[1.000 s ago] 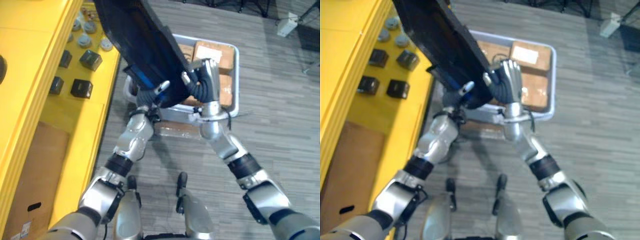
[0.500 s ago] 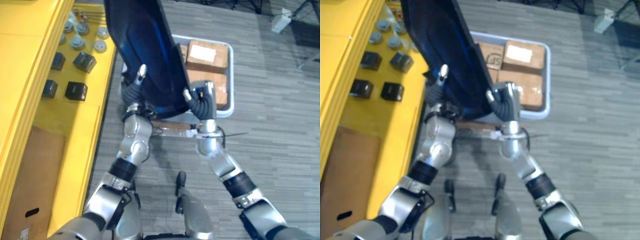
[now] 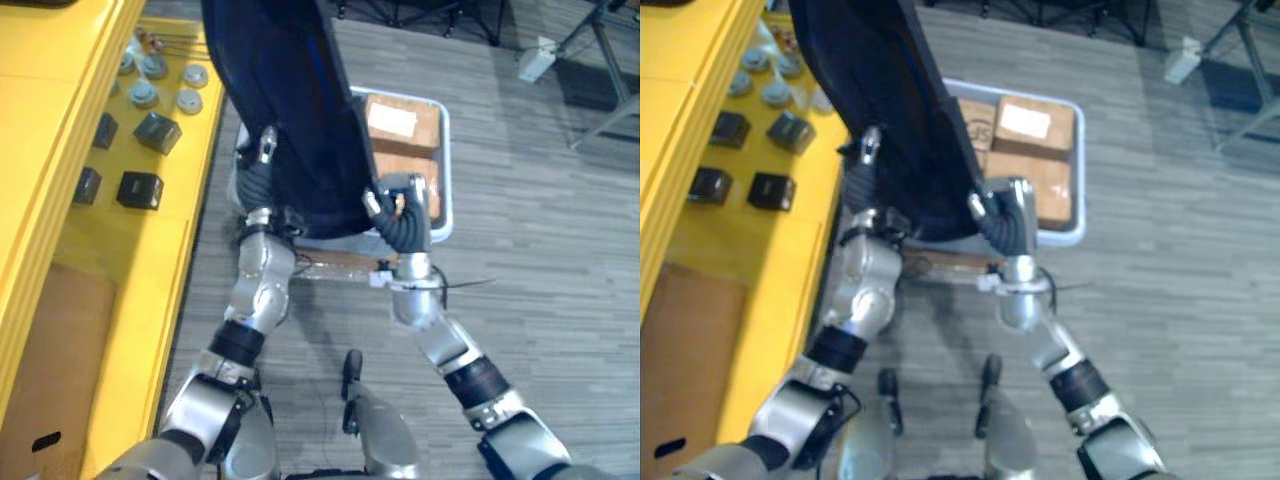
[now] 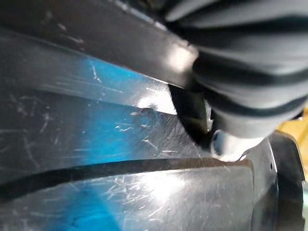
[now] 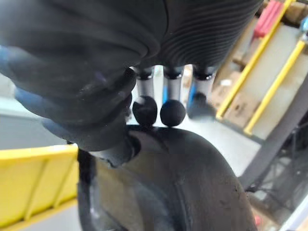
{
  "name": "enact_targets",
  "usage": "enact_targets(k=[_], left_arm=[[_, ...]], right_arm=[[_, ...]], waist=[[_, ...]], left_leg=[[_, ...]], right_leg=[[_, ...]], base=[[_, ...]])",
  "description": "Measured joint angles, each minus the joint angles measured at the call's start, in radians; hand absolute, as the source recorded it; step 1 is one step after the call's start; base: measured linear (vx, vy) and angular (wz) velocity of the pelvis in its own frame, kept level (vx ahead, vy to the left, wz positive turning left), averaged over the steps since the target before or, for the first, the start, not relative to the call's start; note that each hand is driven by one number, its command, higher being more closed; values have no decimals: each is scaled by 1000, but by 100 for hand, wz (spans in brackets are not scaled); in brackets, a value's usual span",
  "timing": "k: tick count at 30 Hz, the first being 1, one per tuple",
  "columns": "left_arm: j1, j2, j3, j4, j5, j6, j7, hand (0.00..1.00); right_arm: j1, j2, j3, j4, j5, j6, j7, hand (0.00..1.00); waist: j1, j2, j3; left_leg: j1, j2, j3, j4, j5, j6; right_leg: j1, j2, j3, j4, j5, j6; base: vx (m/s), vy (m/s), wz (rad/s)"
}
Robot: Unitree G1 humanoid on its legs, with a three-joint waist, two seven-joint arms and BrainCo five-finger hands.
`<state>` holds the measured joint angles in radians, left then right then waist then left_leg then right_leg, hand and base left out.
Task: Walk over and take plastic housings, then place them on the shelf
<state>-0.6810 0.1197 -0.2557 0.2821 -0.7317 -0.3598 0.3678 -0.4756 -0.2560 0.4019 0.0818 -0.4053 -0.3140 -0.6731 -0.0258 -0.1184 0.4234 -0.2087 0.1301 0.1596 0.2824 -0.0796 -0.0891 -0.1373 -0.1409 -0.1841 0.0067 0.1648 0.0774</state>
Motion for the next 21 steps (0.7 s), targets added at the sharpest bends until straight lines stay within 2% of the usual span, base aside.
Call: enact_targets(k=[6, 9, 13, 14, 17, 21], left_arm=[[30, 32, 0, -25, 62, 23, 2, 100], [54, 32, -1, -40, 181, 41, 25, 100], [131, 21, -8, -69, 390, 85, 111, 100], [149, 17, -16, -69, 413, 92, 125, 100], [249, -24, -34, -68, 573, 132, 189, 100], [325, -30, -25, -66, 715, 152, 256, 100]], right_arm=[[2, -24, 4, 0, 43, -2, 85, 0], [24, -30, 5, -4, 97, 6, 110, 0], [54, -46, -12, -109, 241, 8, 192, 0], [59, -48, -23, -126, 258, 7, 203, 0], [64, -52, -113, -198, 367, 10, 267, 0], [101, -60, -210, -253, 443, 17, 290, 0]], waist=[[1, 0, 0], [5, 4, -2], [7, 12, -12], [8, 16, -21], [10, 37, -77], [9, 43, -118]], left_leg=[[12, -2, -5, -2, 0, 1], [42, -3, -6, -16, 0, 0], [70, -4, 0, -32, 1, -1], [70, -4, 1, -31, 1, -1], [83, -4, 6, -38, 0, -2], [141, -5, 14, -67, -3, -5]], right_leg=[[17, -1, -4, -5, 0, 0], [51, 0, -8, -19, -1, 0], [71, 1, -10, -26, -2, 1], [71, 1, -10, -26, -3, 1], [77, 0, -9, -26, -4, 2], [122, 0, -8, -33, -18, 7]], base=[[-3, 3, 1], [0, 3, 1], [6, 1, -2], [19, 1, -5], [30, 11, -2], [-6, -3, -5]])
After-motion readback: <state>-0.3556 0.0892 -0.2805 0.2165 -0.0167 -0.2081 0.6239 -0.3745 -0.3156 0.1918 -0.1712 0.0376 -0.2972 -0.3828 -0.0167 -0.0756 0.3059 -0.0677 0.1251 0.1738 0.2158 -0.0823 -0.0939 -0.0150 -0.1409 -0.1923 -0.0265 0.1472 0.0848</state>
